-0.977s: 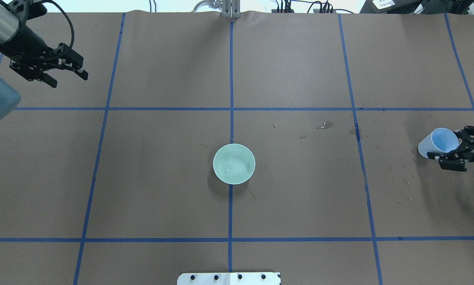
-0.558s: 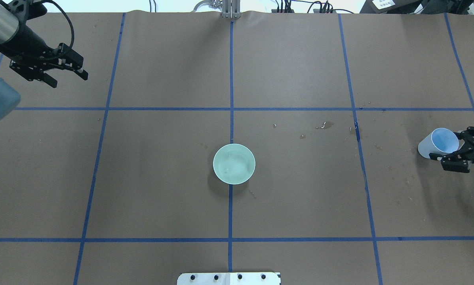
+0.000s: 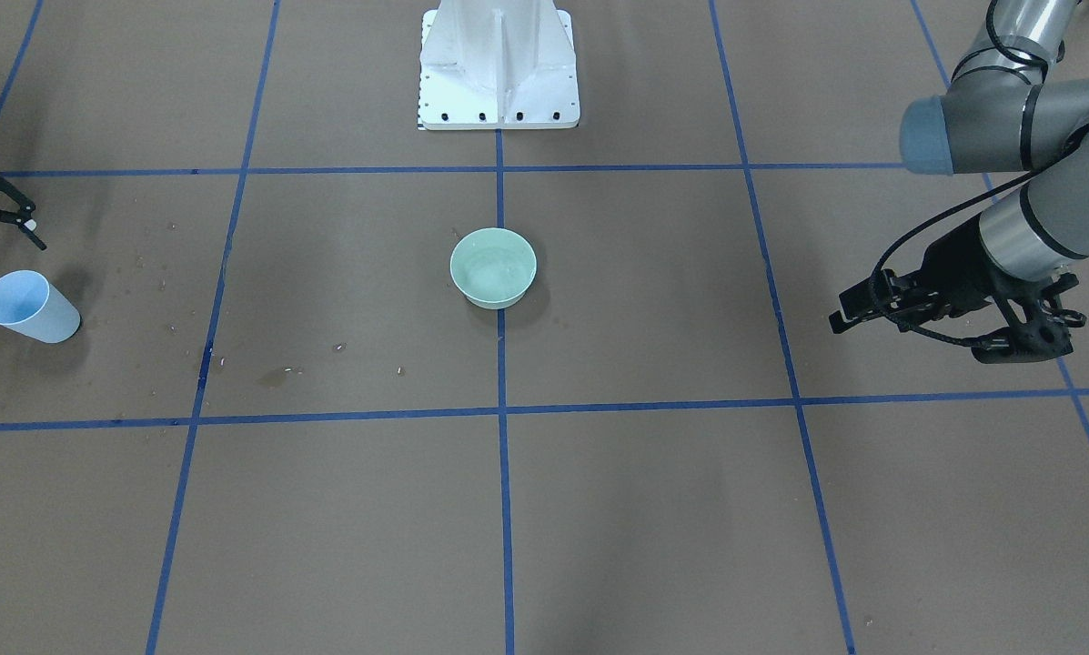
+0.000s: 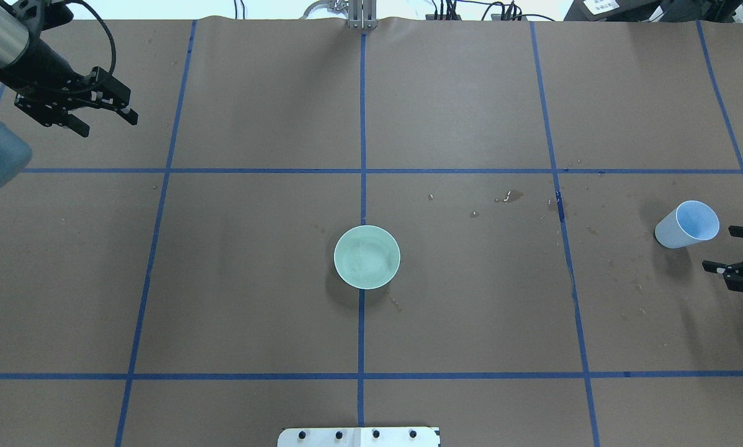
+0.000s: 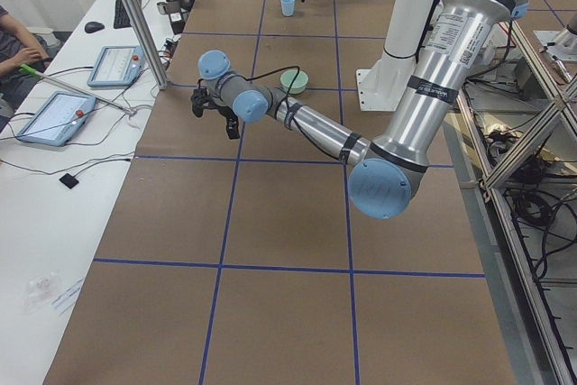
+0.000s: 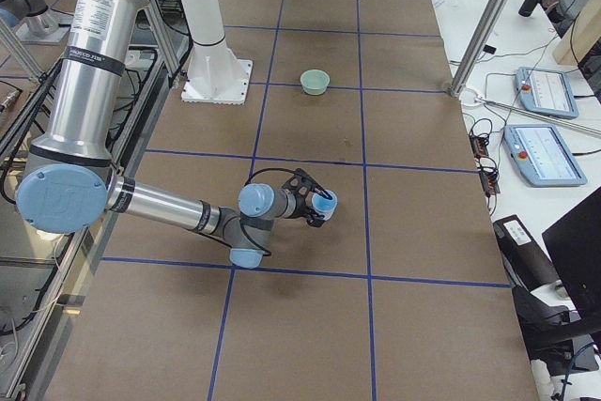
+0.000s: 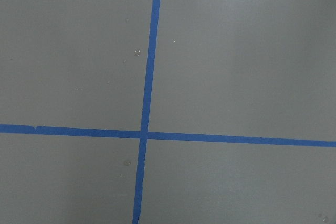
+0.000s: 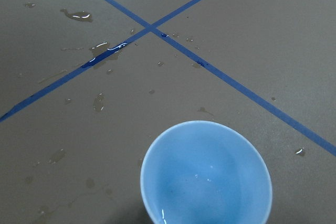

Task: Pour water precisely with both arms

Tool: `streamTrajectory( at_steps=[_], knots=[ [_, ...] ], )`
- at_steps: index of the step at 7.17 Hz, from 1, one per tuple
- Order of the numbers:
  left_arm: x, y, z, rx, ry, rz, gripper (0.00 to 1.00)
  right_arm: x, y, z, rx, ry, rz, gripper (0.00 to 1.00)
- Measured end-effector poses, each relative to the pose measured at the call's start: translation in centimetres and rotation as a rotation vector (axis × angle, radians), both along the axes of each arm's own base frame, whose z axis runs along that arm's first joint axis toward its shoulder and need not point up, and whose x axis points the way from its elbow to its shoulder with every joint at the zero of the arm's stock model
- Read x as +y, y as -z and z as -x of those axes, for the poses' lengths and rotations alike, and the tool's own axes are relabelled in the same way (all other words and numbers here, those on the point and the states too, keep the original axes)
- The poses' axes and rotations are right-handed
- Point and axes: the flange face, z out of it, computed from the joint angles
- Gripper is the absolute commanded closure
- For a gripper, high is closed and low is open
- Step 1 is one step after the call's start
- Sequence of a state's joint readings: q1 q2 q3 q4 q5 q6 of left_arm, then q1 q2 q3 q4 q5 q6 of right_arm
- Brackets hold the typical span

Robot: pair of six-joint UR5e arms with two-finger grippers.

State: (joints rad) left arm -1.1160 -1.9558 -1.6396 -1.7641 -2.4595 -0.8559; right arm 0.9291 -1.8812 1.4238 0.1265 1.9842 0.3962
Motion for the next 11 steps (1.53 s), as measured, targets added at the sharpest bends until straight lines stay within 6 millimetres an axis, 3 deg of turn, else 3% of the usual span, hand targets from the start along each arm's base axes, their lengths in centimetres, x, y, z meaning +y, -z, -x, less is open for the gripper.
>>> streamTrajectory(
  at_steps=[2,4,5,6,7,9,11],
  knots=[
    [0.0,0.1,0.0,0.000,0.001,-0.001,0.01,1.7,-0.5,-2.6,-0.013,-0.023,0.045,0.01],
    [0.3,0.9,-0.5,0.004,0.015,0.020,0.01,-0.7,-0.4,-6.2,-0.033,-0.088,0.184,0.01],
    [1.3,2.3,-2.0,0.006,0.024,0.037,0.01,-2.7,-0.1,-8.2,-0.044,-0.112,0.259,0.01],
    [3.2,4.3,-5.5,-0.002,0.025,0.046,0.01,-4.3,0.0,-9.6,-0.046,-0.133,0.321,0.01],
    [5.8,6.6,-10.2,-0.015,0.023,0.048,0.01,-5.9,0.1,-10.2,-0.037,-0.147,0.375,0.01],
    [11.5,10.7,-21.2,-0.049,-0.008,0.013,0.01,-10.3,0.4,-10.5,0.033,-0.152,0.459,0.01],
    [13.8,14.6,-28.5,-0.078,-0.039,-0.015,0.01,-14.5,1.5,-12.1,0.143,-0.128,0.522,0.01]
  ],
)
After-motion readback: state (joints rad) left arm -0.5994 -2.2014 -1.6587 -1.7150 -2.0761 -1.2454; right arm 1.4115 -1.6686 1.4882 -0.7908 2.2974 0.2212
